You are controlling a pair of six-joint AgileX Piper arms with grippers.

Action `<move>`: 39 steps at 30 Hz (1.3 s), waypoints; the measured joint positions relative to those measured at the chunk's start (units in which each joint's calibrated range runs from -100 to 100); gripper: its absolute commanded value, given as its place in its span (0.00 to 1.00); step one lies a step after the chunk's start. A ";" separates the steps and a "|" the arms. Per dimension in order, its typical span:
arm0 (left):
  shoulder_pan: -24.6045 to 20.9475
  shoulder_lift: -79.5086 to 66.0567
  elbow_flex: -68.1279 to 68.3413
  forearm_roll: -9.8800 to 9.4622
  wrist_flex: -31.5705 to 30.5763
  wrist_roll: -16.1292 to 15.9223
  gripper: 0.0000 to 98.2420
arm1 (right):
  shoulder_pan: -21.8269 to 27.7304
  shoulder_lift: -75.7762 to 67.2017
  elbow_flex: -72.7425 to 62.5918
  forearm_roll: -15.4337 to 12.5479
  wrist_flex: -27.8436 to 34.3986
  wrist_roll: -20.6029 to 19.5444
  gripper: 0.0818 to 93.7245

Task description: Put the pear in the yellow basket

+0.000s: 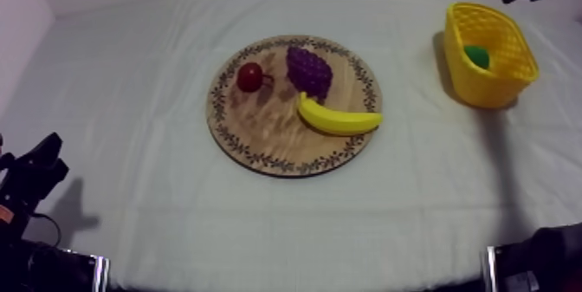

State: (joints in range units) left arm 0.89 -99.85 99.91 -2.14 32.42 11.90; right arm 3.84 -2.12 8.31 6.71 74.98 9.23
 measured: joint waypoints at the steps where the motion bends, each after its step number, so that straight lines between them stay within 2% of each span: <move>1: 0.00 0.00 0.00 0.00 0.00 0.00 0.00 | -0.19 -2.11 1.31 -0.32 -0.74 0.08 0.38; 7: 0.00 0.00 0.00 0.00 0.00 0.00 0.00 | -1.59 -14.05 9.81 -1.00 -4.48 -0.08 0.26; 11: 0.00 0.00 0.00 0.00 0.00 0.00 0.00 | -3.26 -22.06 15.78 -0.02 -7.17 -1.80 0.19; 18: 0.00 0.00 0.00 0.00 0.00 0.00 0.00 | -6.03 -36.12 29.26 4.40 -15.40 -8.06 0.04; 23: 0.00 0.00 0.00 0.00 0.00 0.00 0.00 | -6.29 -44.59 38.87 4.77 -20.34 -11.75 0.01; 27: 0.00 0.00 0.00 0.00 0.00 0.00 0.00 | -5.10 -50.81 45.55 2.69 -24.02 -11.99 0.01; 31: 0.00 0.00 0.00 0.00 0.00 0.00 0.00 | -3.58 -57.24 52.69 -0.90 -28.99 -9.23 0.01; 35: 0.00 0.00 0.00 0.00 0.00 0.00 0.00 | -2.40 -64.14 60.99 -6.09 -32.69 -5.16 0.00; 39: 0.00 0.00 0.00 0.00 0.00 0.00 0.00 | -2.04 -71.50 70.09 -11.95 -33.24 -0.95 0.00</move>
State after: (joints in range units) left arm 0.89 -99.85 99.91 -2.14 32.42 11.90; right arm 1.81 -73.62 78.40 -5.24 41.74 8.28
